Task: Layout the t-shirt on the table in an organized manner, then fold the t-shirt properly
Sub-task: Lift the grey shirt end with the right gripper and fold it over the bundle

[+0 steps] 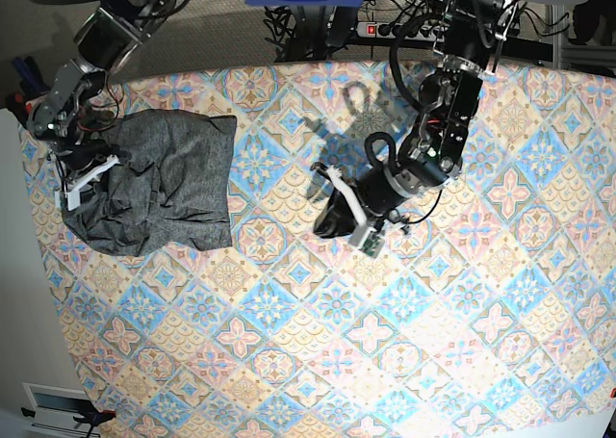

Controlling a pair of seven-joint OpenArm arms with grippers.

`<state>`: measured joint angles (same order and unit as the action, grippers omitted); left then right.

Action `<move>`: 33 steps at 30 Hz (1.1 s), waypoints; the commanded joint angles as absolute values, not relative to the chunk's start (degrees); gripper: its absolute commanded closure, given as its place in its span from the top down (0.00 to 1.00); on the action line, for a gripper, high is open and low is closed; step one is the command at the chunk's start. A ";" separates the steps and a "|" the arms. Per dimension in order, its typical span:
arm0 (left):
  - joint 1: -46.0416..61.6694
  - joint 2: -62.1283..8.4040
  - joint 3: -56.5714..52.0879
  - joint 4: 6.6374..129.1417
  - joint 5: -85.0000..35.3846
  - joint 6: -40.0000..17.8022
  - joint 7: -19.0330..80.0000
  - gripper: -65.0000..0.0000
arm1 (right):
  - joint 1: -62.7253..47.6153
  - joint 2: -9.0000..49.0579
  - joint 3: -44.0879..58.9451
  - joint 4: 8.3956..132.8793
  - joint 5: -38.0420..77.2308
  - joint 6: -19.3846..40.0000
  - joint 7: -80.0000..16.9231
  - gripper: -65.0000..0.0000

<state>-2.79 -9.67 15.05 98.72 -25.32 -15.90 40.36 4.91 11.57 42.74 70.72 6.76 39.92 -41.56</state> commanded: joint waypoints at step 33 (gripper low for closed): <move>-2.77 -9.80 14.81 97.10 -25.80 -16.13 38.99 0.05 | -6.64 -2.15 25.10 104.75 -24.22 40.00 -27.47 0.00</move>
